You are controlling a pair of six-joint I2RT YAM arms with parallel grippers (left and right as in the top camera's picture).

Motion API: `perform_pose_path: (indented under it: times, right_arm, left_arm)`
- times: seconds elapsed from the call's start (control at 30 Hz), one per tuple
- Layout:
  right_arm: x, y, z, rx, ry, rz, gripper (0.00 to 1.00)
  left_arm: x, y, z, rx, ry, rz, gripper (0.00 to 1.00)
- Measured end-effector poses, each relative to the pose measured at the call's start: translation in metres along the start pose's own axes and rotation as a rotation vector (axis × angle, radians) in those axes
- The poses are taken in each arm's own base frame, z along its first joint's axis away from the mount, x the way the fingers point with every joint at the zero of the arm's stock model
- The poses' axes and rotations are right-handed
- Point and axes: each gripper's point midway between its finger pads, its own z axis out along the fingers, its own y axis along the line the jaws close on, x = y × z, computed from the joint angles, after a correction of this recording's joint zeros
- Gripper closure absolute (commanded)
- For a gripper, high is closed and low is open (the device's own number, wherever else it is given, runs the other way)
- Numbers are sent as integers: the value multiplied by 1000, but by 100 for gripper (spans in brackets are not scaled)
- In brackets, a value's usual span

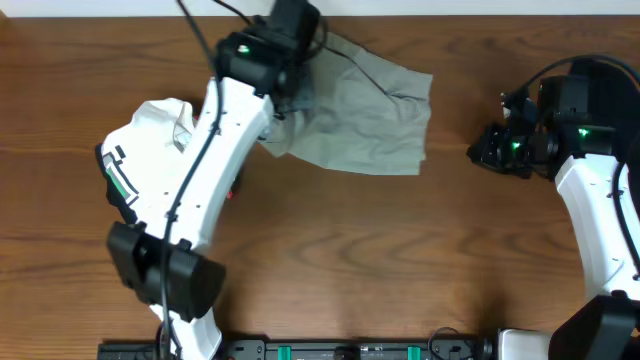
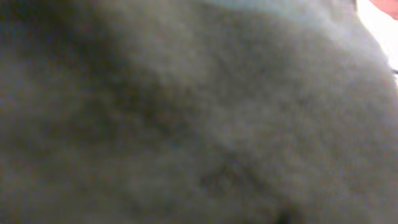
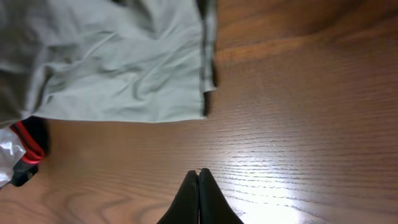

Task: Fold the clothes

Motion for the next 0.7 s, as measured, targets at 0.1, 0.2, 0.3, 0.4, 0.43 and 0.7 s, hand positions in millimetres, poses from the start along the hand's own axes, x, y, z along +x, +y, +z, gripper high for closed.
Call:
perform_pose_path:
  times: [0.1, 0.2, 0.3, 0.4, 0.43, 0.7]
  right_arm:
    - [0, 0, 0, 0, 0, 0, 99]
    - [0, 0, 0, 0, -1, 0, 99]
    - [-5, 3, 1, -6, -21, -27, 99]
    - [-17, 16, 5, -33, -73, -96, 99]
    - [-21, 23, 10, -46, -91, -126, 99]
    - [-34, 46, 97, -86, -78, -255, 99]
  left_arm:
    - [9, -17, 17, -2, 32, 47, 90]
    - [26, -26, 34, -20, 97, 87, 90]
    - [40, -22, 37, -44, 156, 105, 90]
    - [46, -17, 33, -58, 184, 108, 90]
    - [46, -16, 33, -58, 185, 108, 90]
    - [45, -17, 34, -56, 182, 107, 90]
